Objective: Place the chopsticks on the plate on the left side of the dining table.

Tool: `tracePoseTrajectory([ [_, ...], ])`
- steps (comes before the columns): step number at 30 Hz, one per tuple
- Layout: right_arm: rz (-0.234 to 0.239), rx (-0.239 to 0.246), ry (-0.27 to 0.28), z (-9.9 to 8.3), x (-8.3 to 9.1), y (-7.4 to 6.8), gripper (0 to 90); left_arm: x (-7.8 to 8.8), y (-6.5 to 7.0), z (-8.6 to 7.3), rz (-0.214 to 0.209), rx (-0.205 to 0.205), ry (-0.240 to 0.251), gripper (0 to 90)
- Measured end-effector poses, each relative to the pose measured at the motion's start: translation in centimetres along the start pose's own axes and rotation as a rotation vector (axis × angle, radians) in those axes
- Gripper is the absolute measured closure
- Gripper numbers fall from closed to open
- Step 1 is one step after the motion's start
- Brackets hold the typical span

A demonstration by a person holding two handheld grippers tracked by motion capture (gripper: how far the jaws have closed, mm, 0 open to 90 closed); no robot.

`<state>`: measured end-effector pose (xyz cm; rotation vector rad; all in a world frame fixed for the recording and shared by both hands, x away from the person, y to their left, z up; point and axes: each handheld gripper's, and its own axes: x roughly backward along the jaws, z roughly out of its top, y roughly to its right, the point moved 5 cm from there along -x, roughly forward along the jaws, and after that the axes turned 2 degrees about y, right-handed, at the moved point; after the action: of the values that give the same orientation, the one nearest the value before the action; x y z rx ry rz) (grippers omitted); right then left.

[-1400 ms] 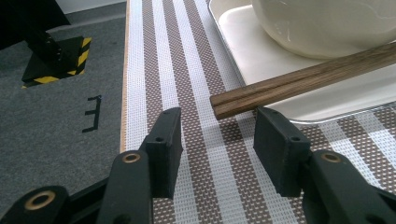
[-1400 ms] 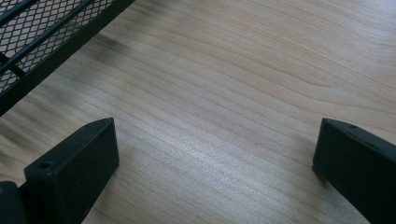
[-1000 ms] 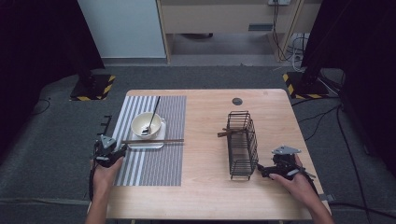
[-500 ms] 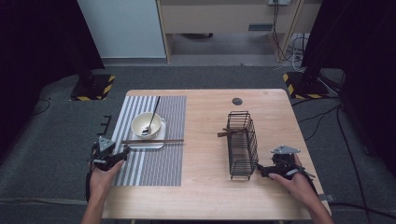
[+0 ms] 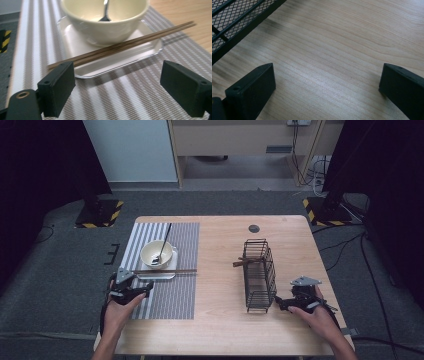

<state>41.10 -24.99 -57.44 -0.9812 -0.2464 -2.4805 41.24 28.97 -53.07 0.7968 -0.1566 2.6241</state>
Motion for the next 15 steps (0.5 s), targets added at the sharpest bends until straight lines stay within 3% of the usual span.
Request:
tracePoseTrajectory([
  [15,0.005,-0.001,-0.003,0.0,0.0,0.0,0.1,-1.0,4.4,1.3,-0.092,-0.048,-0.006,10.4],
])
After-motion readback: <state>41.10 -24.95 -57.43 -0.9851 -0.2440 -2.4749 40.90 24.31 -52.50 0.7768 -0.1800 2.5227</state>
